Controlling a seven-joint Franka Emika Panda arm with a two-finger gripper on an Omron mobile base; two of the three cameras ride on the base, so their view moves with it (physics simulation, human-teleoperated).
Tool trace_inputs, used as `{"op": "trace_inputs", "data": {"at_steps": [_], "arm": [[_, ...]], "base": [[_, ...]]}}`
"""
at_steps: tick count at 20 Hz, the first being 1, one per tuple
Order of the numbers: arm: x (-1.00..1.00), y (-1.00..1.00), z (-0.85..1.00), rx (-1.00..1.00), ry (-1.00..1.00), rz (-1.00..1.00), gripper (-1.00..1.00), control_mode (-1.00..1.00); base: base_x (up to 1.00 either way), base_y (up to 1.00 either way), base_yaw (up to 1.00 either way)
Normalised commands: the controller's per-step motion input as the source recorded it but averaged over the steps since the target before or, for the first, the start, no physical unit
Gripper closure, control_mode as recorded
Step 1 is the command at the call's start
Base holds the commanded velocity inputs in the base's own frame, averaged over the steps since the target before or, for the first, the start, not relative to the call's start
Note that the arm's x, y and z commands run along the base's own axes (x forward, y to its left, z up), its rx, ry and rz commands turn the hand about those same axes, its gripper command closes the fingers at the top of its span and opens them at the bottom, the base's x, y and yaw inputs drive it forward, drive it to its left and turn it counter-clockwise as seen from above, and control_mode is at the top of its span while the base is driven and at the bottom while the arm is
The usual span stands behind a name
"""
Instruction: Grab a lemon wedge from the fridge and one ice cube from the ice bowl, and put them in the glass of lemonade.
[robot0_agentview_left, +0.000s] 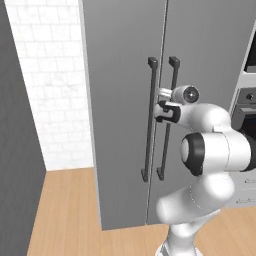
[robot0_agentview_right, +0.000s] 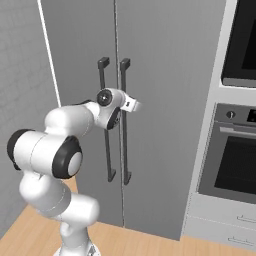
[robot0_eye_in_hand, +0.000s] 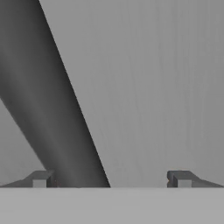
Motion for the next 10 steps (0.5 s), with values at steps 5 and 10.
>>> {"op": "trace_inputs", "data": {"at_steps": [5, 10], "arm": [[0.55, 0.00, 0.00, 0.00, 0.03, 0.00, 1.00, -1.00], [0.00, 0.00, 0.00, 0.00, 0.05, 0.00, 1.00, -1.00]], "base": [[0.00, 0.00, 0.00], [0.00, 0.00, 0.00]]}}
